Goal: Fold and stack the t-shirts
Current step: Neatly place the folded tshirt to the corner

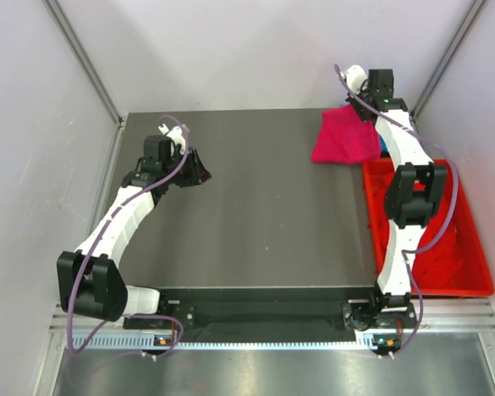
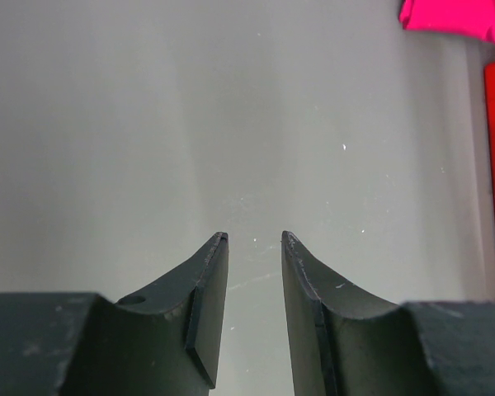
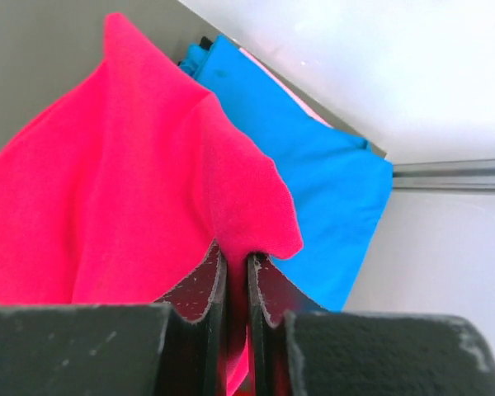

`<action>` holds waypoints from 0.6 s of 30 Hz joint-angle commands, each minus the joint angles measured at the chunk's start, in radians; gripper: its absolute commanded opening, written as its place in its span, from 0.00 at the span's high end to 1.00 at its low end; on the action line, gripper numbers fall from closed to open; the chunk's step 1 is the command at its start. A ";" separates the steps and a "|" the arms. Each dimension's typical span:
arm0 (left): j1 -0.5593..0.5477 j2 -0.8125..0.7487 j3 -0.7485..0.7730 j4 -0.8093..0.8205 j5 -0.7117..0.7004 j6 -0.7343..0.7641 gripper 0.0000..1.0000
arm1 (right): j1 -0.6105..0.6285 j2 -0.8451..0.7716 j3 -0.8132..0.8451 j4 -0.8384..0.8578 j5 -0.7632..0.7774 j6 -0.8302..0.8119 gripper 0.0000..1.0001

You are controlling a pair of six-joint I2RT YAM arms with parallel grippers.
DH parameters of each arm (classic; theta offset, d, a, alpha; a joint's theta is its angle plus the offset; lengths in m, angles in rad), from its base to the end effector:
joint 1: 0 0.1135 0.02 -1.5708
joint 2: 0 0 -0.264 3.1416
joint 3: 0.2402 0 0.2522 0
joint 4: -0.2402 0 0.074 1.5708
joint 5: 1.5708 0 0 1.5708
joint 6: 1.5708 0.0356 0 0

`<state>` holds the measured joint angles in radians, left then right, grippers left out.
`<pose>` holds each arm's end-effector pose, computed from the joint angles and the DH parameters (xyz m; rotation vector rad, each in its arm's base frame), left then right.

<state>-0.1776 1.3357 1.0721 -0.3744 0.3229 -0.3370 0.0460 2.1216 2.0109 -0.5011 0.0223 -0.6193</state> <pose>0.2905 -0.0636 0.3002 0.0048 2.2453 -0.6392 0.4975 0.0221 0.3081 -0.7076 2.0872 -0.3476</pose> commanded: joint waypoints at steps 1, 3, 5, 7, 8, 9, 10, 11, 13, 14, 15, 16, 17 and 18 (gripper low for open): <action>0.006 -0.044 -0.006 0.042 0.027 0.009 0.62 | -0.026 -0.022 0.109 0.092 -0.088 -0.039 1.00; 0.006 -0.046 -0.005 0.042 0.027 0.010 0.62 | -0.035 -0.002 0.143 0.066 -0.099 -0.045 1.00; 0.006 -0.046 -0.003 0.038 0.025 0.012 0.62 | -0.038 0.015 0.164 0.068 -0.099 -0.063 1.00; 0.006 -0.044 -0.003 0.035 0.028 0.010 0.62 | -0.083 0.026 0.198 0.062 -0.120 -0.072 1.00; 0.006 -0.043 -0.003 0.037 0.030 0.010 0.62 | -0.089 0.035 0.210 0.059 -0.134 -0.076 1.00; 0.006 -0.044 -0.003 0.037 0.034 0.010 0.62 | -0.097 0.043 0.221 0.056 -0.143 -0.079 1.00; 0.006 -0.040 -0.003 0.037 0.036 0.009 0.62 | -0.106 0.063 0.253 0.043 -0.157 -0.088 1.00; 0.006 -0.040 -0.003 0.038 0.036 0.009 0.62 | -0.109 0.076 0.271 0.030 -0.157 -0.091 1.00; 0.006 -0.033 -0.001 0.037 0.041 0.006 0.62 | -0.121 0.113 0.331 0.003 -0.168 -0.092 1.00; 0.006 -0.033 -0.001 0.040 0.042 0.006 0.62 | -0.127 0.120 0.341 0.001 -0.177 -0.089 1.00; 0.006 -0.030 -0.001 0.038 0.044 0.004 0.62 | -0.138 0.124 0.347 0.003 -0.199 -0.083 1.00; 0.006 -0.029 -0.001 0.038 0.044 0.004 0.62 | -0.146 0.130 0.348 0.009 -0.209 -0.080 1.00; 0.006 -0.026 0.000 0.038 0.045 0.004 0.62 | -0.152 0.135 0.347 0.021 -0.216 -0.080 1.00; 0.006 -0.026 0.000 0.037 0.045 0.004 0.62 | -0.161 0.139 0.347 0.027 -0.222 -0.080 1.00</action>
<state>-0.1776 1.3266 1.0721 -0.3740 0.3508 -0.3374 -0.0887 2.2524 2.2940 -0.5179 -0.1398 -0.6811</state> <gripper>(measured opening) 0.376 0.054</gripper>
